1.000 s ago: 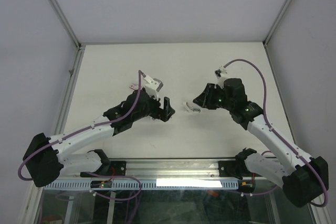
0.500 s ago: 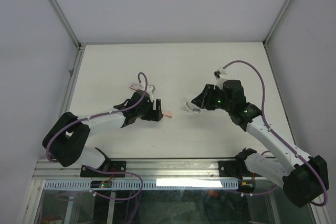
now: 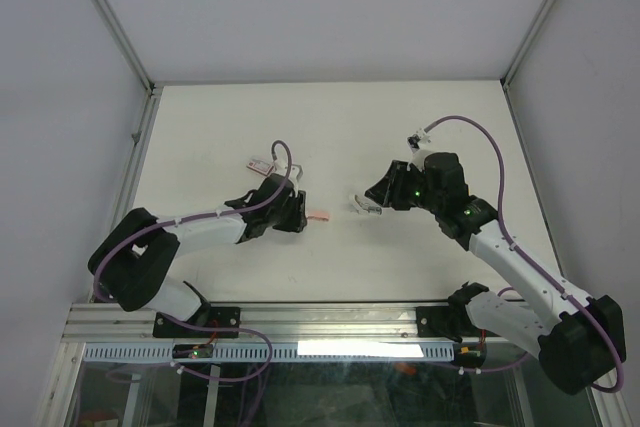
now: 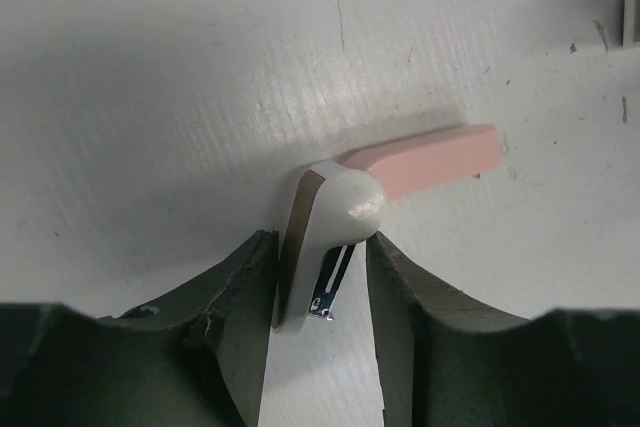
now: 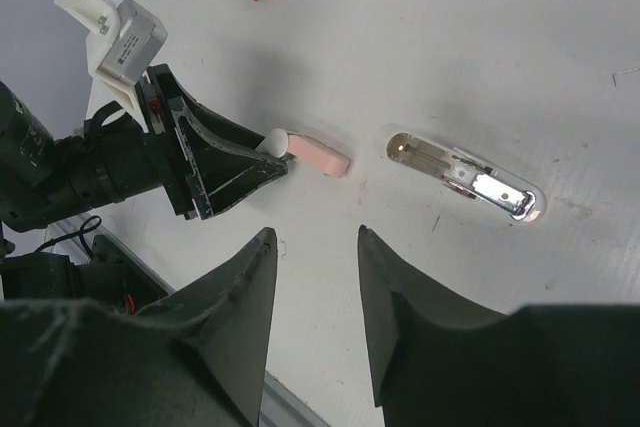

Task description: Load the staples into the stapler

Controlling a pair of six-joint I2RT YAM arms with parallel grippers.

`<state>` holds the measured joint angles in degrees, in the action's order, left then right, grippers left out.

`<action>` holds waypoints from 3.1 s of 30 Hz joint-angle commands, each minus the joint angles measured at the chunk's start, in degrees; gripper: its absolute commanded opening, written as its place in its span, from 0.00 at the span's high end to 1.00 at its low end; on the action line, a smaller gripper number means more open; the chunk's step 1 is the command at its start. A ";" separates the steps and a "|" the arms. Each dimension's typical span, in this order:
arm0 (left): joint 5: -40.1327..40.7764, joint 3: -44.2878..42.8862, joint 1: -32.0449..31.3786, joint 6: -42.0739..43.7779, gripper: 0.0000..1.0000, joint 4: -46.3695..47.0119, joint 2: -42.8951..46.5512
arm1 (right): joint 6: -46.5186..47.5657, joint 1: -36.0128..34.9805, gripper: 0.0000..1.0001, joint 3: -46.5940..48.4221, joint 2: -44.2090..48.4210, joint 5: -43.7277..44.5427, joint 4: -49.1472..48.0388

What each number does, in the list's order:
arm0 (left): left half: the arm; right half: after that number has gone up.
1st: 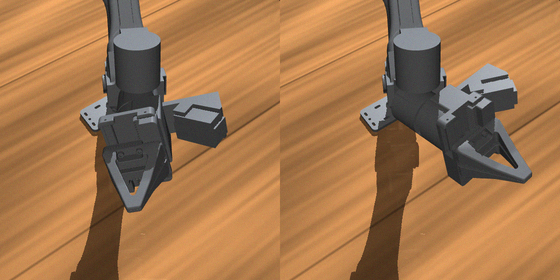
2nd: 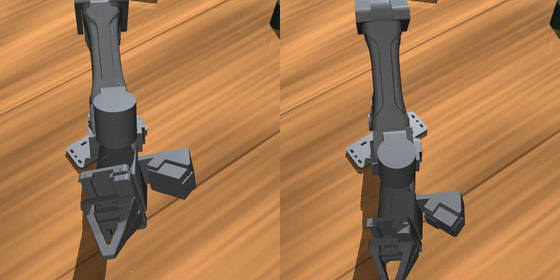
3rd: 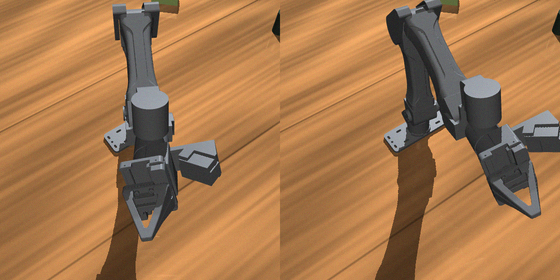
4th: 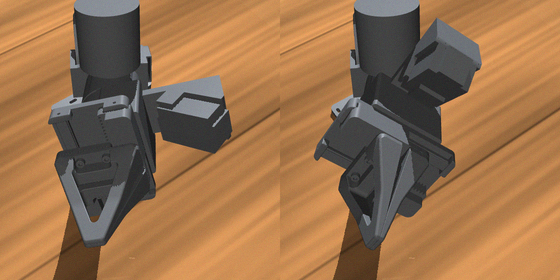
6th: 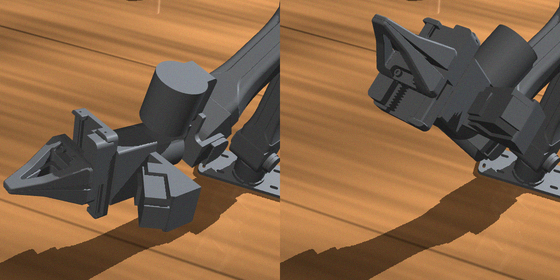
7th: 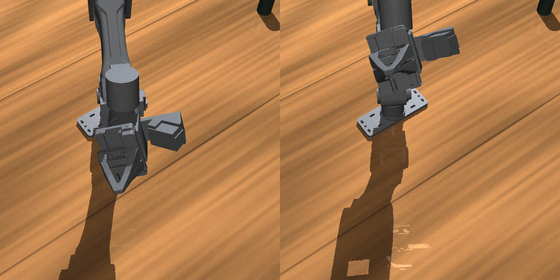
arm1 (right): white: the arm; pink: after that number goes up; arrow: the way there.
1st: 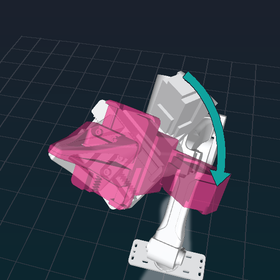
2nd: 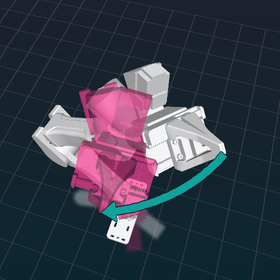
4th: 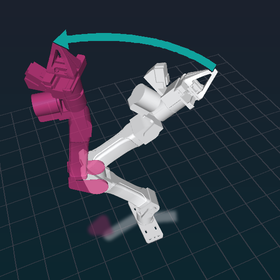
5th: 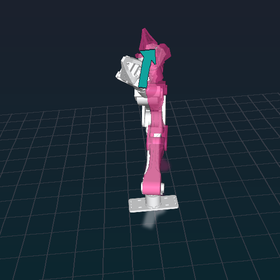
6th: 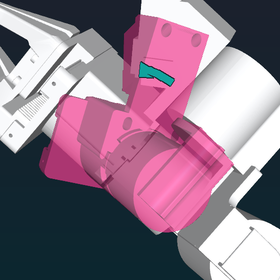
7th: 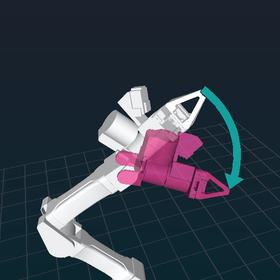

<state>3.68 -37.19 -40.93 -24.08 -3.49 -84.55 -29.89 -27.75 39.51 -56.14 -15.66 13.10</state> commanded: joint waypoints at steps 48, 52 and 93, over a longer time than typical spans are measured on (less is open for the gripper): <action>-34.58 -8.02 -2.73 -12.22 1.00 -2.11 10.62 | 12.16 -8.08 0.48 -2.37 -8.41 -19.65 -9.75; -34.75 -8.19 -2.70 -12.22 1.00 -2.12 10.39 | 12.49 -8.11 0.57 -2.49 -8.94 -21.07 -9.73; -11.53 -17.14 15.95 7.65 0.01 -15.67 21.88 | -3.78 17.92 0.98 -3.82 -7.63 3.52 20.70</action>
<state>-9.32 -54.54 -25.43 -18.41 -20.23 -63.37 -33.89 -12.78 36.40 -62.61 -10.31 38.46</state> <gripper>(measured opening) 0.989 0.292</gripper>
